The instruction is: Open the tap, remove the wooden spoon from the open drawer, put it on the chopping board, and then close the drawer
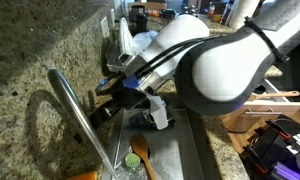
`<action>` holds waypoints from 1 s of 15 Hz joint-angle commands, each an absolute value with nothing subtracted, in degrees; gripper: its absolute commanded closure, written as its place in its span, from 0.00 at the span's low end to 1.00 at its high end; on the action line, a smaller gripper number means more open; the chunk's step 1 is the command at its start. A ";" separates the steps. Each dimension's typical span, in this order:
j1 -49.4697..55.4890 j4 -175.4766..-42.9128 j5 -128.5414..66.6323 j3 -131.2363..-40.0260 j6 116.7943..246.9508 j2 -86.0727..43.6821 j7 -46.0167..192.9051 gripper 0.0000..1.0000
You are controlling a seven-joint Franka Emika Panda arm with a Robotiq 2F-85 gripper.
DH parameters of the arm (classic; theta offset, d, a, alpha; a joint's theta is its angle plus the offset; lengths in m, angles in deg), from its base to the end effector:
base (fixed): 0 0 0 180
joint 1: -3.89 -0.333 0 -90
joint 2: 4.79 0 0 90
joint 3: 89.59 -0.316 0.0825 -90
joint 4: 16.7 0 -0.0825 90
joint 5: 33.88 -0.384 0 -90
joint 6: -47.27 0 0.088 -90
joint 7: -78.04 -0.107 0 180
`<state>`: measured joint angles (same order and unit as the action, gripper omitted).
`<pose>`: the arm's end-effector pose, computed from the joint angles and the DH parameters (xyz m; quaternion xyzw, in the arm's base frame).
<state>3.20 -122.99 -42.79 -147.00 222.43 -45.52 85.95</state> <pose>0.4642 0.5092 0.3636 -0.8488 -0.2760 -0.2061 0.4012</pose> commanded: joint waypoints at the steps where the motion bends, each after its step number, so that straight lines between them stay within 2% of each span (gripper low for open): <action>1: 2.98 -123.97 -42.59 -146.20 222.64 -44.46 84.26 0.00; 7: 1.43 -127.33 -49.38 -142.26 209.75 -36.61 71.97 0.00; 10: -1.57 -128.88 -51.43 -136.60 202.25 -29.07 65.45 0.00; 11: -1.51 -125.29 -52.45 -138.52 205.74 -35.88 71.78 0.00; 15: -3.18 -125.21 -53.93 -136.83 204.99 -34.36 71.86 0.00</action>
<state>-0.96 -125.66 -50.72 -139.20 205.50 -35.37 69.76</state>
